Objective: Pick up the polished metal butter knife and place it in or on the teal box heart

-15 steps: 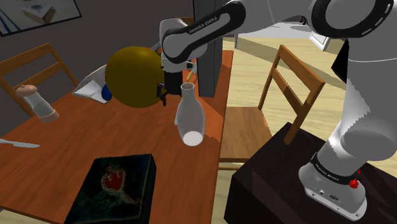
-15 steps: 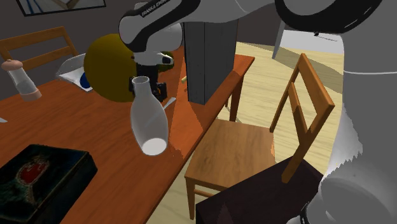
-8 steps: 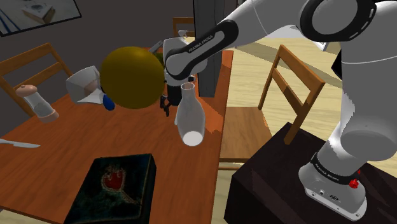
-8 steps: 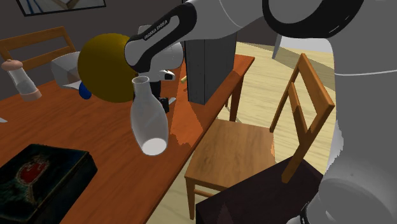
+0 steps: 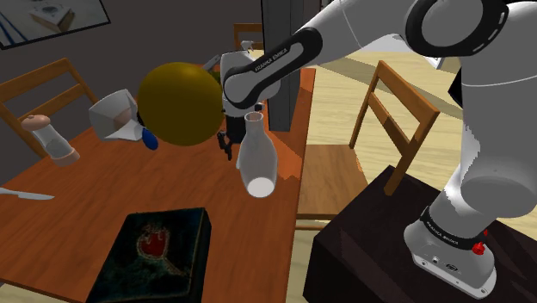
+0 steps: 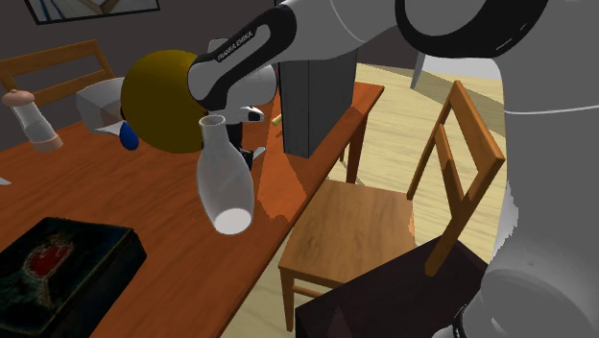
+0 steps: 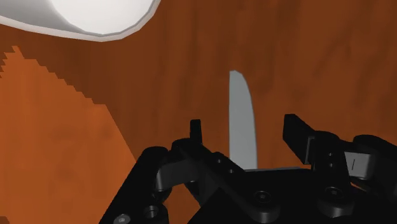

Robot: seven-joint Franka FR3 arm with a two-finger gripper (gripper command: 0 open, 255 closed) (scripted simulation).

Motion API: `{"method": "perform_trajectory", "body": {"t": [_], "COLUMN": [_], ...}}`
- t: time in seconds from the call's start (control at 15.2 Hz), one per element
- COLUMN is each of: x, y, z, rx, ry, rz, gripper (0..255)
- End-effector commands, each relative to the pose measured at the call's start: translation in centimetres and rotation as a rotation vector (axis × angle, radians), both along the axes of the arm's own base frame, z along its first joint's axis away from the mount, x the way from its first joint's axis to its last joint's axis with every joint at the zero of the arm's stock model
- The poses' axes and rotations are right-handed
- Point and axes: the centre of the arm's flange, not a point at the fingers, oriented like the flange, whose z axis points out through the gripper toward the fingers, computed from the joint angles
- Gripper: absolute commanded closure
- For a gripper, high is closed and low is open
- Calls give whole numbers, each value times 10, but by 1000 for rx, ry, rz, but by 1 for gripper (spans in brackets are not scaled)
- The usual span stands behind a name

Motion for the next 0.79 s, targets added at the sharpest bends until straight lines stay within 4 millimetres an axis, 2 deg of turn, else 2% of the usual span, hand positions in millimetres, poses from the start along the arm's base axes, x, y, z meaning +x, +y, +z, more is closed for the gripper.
{"method": "perform_trajectory", "body": {"t": [0.0,0.53,0.73], "x": [0,0,0], "y": [0,0,0], "z": [-2,-2,14], "rx": [0,0,0], "ry": [1,1,1], "rz": [0,0,0], "gripper": [255,255,255]}}
